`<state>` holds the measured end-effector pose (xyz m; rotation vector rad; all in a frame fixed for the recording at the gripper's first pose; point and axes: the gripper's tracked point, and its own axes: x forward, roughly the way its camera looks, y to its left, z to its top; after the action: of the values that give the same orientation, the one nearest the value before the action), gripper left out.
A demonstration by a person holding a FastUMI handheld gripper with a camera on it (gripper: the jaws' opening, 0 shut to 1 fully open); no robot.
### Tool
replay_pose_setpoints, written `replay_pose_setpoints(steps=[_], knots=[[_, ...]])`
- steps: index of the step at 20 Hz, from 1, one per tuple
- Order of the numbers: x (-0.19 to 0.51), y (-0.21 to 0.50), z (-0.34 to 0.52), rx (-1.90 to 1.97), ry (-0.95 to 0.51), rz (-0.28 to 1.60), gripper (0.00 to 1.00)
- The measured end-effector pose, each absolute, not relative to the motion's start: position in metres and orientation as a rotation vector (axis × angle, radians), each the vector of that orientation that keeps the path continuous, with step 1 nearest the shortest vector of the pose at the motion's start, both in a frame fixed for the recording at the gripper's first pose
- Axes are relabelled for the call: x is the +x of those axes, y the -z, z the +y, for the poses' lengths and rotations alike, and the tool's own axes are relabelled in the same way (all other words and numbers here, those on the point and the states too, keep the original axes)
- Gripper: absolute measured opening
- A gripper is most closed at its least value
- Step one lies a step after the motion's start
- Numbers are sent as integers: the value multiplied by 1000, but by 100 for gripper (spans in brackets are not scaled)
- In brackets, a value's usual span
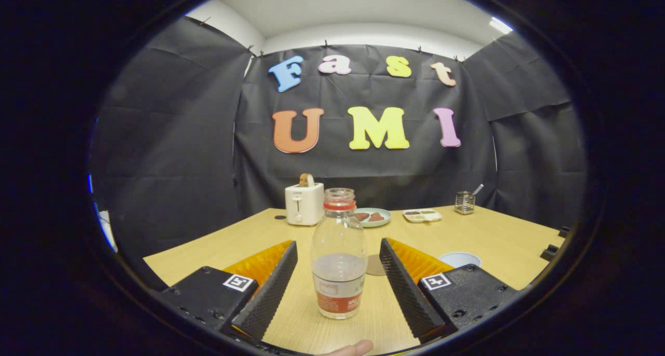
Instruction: Take the bottle from table, then pour the juice into the cup, finally place the bottle on the coaster
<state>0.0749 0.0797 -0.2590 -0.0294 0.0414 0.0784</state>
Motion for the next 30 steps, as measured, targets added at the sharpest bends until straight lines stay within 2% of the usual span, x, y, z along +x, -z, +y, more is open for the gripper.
replay_pose_setpoints(steps=[13, 15, 21, 30], knots=[[130, 316, 69, -73, 44, 117, 100], [129, 315, 67, -28, 59, 124, 81], [118, 286, 75, 304, 1, 81, 80], [120, 268, 98, 496, -28, 104, 79]])
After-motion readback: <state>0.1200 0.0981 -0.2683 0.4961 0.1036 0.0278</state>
